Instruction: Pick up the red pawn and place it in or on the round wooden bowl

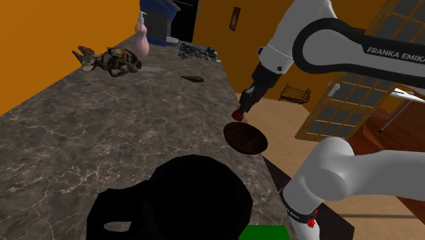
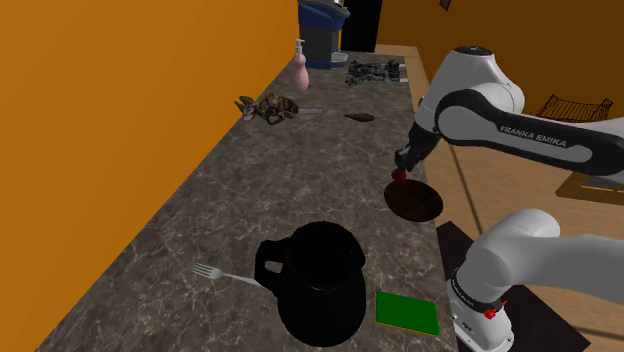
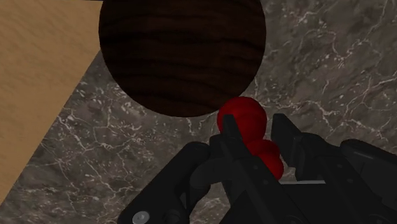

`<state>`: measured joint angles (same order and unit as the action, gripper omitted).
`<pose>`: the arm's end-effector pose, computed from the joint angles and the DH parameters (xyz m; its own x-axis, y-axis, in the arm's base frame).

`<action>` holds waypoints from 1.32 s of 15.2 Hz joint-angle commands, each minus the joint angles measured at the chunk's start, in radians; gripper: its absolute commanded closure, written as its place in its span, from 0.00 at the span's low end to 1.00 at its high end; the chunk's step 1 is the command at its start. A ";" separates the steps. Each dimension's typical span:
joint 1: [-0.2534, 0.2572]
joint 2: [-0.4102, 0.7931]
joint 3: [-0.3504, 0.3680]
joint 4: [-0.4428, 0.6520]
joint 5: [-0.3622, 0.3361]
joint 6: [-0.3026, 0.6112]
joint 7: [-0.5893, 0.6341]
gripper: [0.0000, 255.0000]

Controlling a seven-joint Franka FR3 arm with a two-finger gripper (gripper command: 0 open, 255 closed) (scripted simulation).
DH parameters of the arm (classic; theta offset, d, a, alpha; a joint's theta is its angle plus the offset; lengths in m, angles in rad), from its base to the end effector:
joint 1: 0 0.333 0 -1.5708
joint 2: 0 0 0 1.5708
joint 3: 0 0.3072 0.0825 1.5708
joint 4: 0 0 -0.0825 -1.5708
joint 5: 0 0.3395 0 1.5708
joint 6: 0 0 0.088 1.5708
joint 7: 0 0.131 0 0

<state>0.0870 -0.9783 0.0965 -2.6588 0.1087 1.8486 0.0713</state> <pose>0.2409 0.0591 0.5020 0.9853 0.0512 0.1630 0.0584 -0.9975 -0.0397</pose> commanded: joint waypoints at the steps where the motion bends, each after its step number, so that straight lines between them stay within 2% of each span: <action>1: -0.018 -0.064 -0.048 -0.031 -0.031 -0.037 -0.044 1.00; 3: -0.045 -0.141 -0.107 -0.059 -0.074 -0.088 -0.095 1.00; 18: -0.046 -0.172 -0.107 -0.272 -0.072 0.093 -0.102 1.00; 20: -0.046 -0.172 -0.107 -0.272 -0.072 0.093 -0.102 1.00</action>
<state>0.0410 -1.1498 -0.0103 -2.9274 0.0365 1.9390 -0.0312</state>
